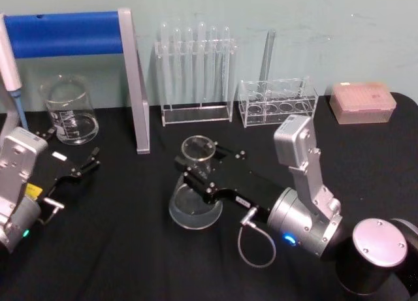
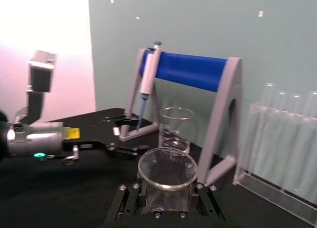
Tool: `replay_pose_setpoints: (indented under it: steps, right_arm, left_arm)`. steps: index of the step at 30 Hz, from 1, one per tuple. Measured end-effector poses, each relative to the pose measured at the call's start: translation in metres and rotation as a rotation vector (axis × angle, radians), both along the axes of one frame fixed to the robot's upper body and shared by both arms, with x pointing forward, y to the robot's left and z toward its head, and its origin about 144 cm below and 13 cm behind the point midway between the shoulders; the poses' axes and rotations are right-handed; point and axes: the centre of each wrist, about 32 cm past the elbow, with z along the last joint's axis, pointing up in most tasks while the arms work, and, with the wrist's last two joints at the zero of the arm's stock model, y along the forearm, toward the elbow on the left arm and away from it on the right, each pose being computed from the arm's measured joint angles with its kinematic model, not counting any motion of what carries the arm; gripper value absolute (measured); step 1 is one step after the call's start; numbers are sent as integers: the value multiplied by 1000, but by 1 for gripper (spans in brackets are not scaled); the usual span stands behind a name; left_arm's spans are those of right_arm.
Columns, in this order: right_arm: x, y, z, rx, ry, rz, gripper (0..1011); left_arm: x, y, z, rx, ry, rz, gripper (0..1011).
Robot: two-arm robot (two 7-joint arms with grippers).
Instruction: Grasp the erlenmeyer flask with one hand, shake it three times, then place it back.
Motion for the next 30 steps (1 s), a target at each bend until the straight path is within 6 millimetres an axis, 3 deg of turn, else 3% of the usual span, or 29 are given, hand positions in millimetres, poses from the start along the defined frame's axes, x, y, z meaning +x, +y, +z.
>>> replay_pose_setpoints:
  steps: [8,15,30]
  right_arm:
    - [0,6,1,-2,-2,34,449]
    - [7,-1,2,5,-7,-27,449]
    - [27,-43,7,20,-33,-278,449]
  left_arm:
    - [0,0,0,0,0,0,1001]
    - [0,0,0,0,0,0,1001]
    - [0,0,0,0,0,0,1001]
